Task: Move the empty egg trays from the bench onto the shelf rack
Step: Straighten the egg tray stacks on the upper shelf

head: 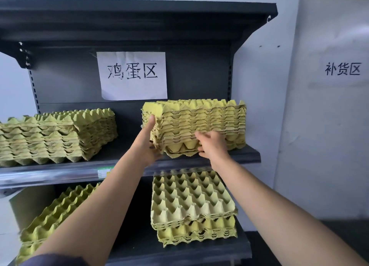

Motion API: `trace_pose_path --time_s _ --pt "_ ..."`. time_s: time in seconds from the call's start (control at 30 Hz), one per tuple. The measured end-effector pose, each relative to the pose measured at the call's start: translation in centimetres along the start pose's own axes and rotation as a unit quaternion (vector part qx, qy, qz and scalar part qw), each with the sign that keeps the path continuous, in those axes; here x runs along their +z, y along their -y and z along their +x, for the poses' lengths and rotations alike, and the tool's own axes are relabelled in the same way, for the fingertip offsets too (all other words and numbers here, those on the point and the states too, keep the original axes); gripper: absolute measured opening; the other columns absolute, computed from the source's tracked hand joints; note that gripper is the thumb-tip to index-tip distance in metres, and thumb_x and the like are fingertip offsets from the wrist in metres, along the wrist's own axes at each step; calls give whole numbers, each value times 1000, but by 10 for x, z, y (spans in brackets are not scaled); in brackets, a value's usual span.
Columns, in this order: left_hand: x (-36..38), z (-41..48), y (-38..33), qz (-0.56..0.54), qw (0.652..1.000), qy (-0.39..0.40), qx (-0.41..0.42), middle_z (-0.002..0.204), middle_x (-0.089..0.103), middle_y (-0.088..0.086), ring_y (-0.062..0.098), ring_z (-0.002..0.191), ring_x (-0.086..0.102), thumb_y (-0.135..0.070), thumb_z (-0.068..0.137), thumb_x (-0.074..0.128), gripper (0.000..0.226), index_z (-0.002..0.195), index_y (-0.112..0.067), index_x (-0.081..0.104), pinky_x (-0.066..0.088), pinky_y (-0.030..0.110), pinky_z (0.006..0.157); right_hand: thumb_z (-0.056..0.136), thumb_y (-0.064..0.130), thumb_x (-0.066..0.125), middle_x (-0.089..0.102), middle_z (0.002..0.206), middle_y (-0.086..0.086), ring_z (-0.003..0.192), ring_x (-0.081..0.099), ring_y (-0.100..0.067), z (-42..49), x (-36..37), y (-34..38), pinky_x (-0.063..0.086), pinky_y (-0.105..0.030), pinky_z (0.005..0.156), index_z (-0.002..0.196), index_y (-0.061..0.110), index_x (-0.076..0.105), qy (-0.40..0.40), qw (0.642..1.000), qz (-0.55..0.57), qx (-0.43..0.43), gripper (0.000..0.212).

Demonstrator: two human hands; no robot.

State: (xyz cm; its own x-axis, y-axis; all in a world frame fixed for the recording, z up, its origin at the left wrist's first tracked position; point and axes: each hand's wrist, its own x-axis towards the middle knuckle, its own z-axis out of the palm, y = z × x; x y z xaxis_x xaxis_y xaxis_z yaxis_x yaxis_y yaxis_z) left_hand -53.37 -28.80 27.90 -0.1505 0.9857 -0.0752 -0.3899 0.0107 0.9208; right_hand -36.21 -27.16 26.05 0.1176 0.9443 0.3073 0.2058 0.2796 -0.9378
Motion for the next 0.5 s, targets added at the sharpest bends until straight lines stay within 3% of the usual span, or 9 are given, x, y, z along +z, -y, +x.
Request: trace_pose_path --time_s 0.07,0.13,0.27,0.33,0.4,0.5 --pt "-6 2 -1 -19 1000 13 -11 115 58 13 23 81 61 -65 75 59 70 129 -21 49 51 31 59 91 30 61 58 96 -6 89 63 -24 1 7 2 57 -35 69 111 5 53 -21 995 80 58 33" --pt "-12 5 0 -38 999 21 -24 113 59 10 19 74 58 -56 80 62 61 126 -17 50 49 28 55 87 32 66 56 108 -10 94 63 -27 2 16 3 53 -28 64 116 7 47 -34 982 154 100 42" --pt "-17 9 -1 -46 997 46 -34 96 57 9 19 72 57 -42 86 61 40 109 -12 45 50 30 66 86 35 68 54 117 -8 101 58 -26 1 25 7 49 -37 76 124 12 45 -81 966 203 137 50" --pt "-19 13 -2 -42 997 53 -38 93 57 10 20 74 56 -41 87 61 36 106 -14 47 51 31 68 86 35 66 51 121 -5 106 54 -26 0 23 10 47 -41 83 128 13 41 -118 977 144 106 53" --pt "-19 15 -5 -36 997 60 -38 94 59 10 21 75 57 -39 87 61 35 111 -15 53 52 32 66 88 37 64 50 121 -3 99 54 -21 -3 19 14 49 -38 80 129 16 39 -142 989 -22 30 52" --pt "-19 15 -8 -37 996 68 -43 96 60 11 22 77 59 -37 87 62 37 114 -14 53 52 34 64 88 39 62 46 125 -5 98 54 -19 -6 14 19 45 -29 72 129 19 41 -198 950 -227 -84 51"
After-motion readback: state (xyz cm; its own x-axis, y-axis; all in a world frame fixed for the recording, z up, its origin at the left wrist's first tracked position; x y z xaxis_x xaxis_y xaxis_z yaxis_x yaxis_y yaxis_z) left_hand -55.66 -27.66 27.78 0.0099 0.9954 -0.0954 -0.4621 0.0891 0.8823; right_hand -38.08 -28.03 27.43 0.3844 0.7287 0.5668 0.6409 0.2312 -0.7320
